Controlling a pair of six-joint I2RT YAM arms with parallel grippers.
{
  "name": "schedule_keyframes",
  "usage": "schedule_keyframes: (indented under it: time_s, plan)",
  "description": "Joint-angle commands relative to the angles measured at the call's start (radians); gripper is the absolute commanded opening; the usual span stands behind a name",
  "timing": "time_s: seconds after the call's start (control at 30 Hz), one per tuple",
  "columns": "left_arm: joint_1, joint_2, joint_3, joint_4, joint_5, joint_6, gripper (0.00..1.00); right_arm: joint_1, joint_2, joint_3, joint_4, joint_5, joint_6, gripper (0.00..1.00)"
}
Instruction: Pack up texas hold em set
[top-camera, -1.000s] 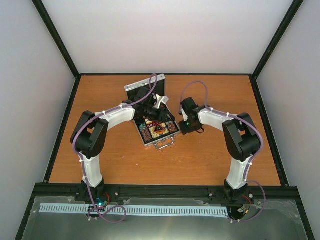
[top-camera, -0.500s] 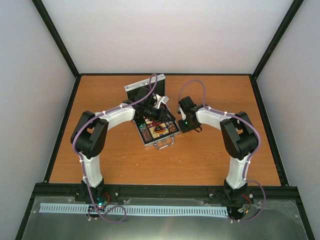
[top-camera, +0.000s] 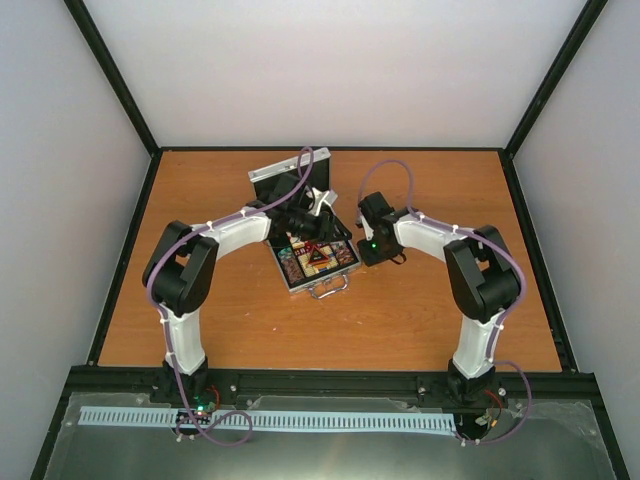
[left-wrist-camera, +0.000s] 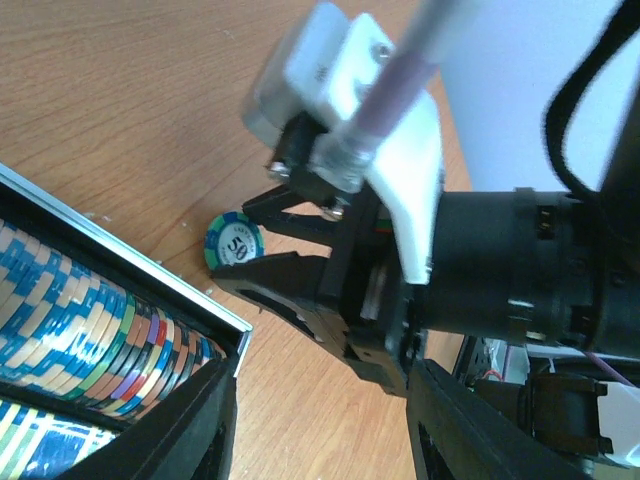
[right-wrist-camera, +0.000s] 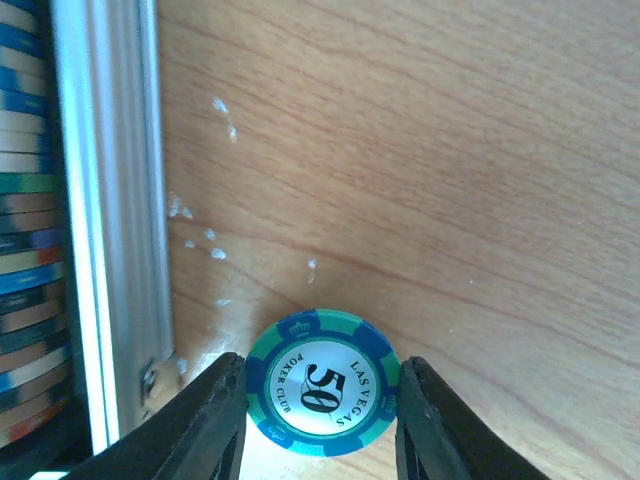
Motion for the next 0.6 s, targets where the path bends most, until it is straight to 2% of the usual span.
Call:
schedule_keyframes:
  time_s: [0.0,0.33,0.57]
  plan:
    - [0.001,0.035,0.018,0.064,0.03,-0.059,0.48,0.006,-0.088,0.006,-0.025,-0.016,0.021,0.38]
    - [0.001,0.101,0.053,0.057,0.049,-0.117,0.47,0.007,-0.17,-0.026,-0.003,-0.063,0.021,0.39]
    - [0.001,0.141,0.053,0.139,0.099,-0.202,0.46,0.007,-0.201,-0.052,0.028,-0.117,0.007,0.39]
